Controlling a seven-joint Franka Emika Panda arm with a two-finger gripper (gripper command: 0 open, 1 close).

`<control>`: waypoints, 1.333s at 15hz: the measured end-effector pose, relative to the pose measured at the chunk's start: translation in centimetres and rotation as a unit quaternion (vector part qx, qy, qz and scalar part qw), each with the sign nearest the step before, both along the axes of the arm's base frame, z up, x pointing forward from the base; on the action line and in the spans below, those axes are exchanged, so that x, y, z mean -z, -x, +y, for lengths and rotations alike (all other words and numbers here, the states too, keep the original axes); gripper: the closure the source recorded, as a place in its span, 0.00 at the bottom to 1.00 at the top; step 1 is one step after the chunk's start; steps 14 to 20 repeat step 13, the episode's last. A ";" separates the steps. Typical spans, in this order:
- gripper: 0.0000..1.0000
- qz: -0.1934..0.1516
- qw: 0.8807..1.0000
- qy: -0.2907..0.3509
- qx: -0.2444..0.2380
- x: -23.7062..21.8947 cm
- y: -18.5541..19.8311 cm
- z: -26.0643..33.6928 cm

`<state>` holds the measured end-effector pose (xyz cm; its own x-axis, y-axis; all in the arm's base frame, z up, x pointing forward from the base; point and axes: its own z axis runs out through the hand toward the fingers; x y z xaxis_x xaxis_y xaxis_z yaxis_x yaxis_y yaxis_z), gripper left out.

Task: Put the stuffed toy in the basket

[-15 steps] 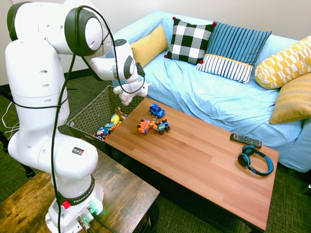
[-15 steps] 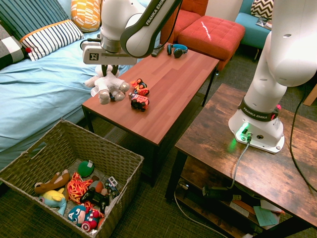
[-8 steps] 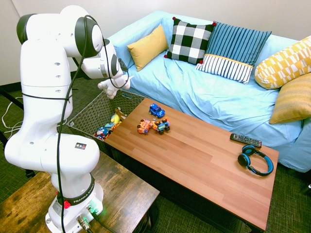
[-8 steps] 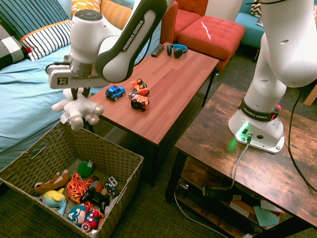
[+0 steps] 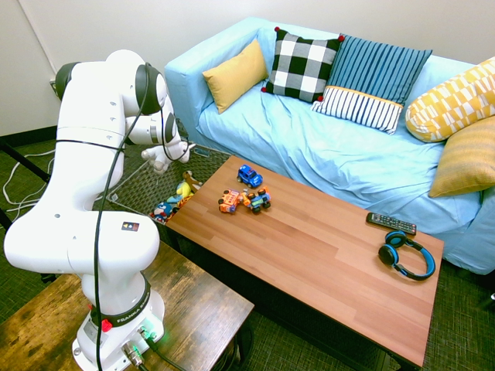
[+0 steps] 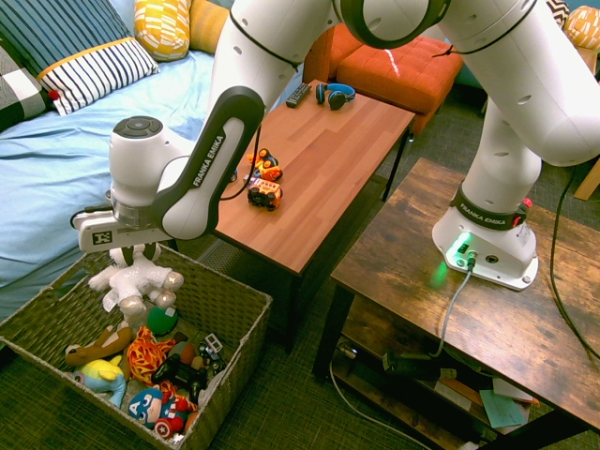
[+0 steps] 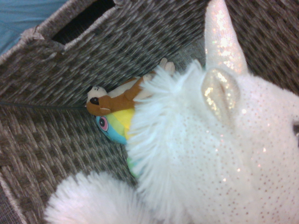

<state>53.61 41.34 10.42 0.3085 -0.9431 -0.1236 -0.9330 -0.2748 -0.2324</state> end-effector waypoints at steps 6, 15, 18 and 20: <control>0.00 0.001 1.000 -0.001 0.014 0.2 -0.9 -1.0; 0.00 0.001 1.000 -0.005 0.017 0.0 -1.4 -1.4; 0.00 0.001 1.000 -0.005 0.017 0.0 -1.4 -1.4; 0.00 0.001 1.000 -0.005 0.017 0.0 -1.4 -1.4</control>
